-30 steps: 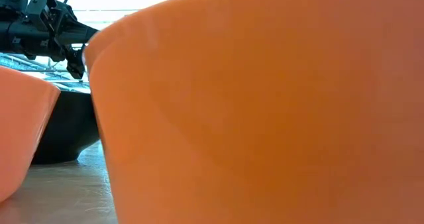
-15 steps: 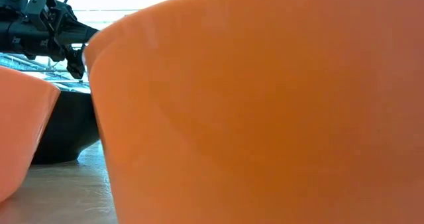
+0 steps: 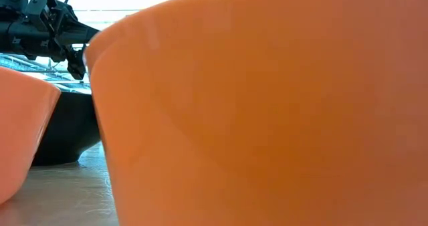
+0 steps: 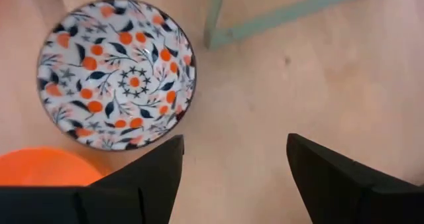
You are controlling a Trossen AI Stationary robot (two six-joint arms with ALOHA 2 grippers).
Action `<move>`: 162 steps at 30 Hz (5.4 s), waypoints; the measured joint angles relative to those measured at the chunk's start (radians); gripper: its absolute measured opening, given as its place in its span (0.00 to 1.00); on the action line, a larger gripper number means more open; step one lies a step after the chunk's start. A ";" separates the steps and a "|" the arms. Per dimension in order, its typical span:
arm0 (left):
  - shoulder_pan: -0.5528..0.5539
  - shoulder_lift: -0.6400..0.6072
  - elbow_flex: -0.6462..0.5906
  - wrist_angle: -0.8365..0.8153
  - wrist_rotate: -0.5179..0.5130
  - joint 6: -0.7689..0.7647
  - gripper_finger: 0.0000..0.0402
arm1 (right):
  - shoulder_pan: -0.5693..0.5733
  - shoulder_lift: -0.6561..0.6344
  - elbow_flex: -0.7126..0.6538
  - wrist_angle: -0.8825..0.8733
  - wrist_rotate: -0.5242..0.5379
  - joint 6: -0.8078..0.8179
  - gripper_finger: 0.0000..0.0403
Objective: Pick & Place Mini bowls
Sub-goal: Put the right white patterned bowl on the shelf
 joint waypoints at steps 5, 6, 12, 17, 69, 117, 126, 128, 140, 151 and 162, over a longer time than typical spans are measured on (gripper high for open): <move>0.000 0.000 0.000 0.000 0.000 0.000 0.67 | -0.073 0.000 -0.127 0.192 -0.104 -0.030 0.63; 0.000 0.000 0.000 0.001 0.000 0.000 0.67 | -0.086 0.000 -0.149 0.229 -0.120 -0.031 0.63; 0.000 0.000 0.000 0.000 0.000 0.000 0.67 | -0.146 -0.001 -0.237 0.375 -0.183 -0.034 0.62; 0.000 0.000 0.000 0.001 0.000 0.000 0.67 | -0.156 -0.001 -0.248 0.442 -0.185 -0.028 0.62; 0.000 0.000 0.000 0.001 0.000 0.000 0.67 | -0.214 -0.237 -0.249 0.661 -0.346 -0.330 0.01; 0.000 0.000 0.000 0.001 0.000 0.000 0.67 | -1.009 0.563 0.911 0.223 -0.630 -0.944 0.00; 0.000 0.000 0.000 0.001 0.000 0.000 0.67 | -1.102 0.584 0.906 0.105 -0.629 -0.976 0.00; 0.000 0.000 0.000 0.001 0.000 0.000 0.67 | -1.121 0.586 0.904 0.098 -0.628 -0.975 0.00; 0.000 0.000 0.000 0.001 0.000 0.000 0.67 | -1.136 0.583 0.888 0.107 -0.619 -0.974 0.01; 0.000 0.000 0.000 0.001 0.000 0.000 0.67 | -1.136 0.582 0.786 0.185 -0.610 -0.968 0.02; 0.000 0.000 0.000 0.001 0.000 0.000 0.67 | -1.135 0.579 0.780 0.186 -0.602 -0.978 0.25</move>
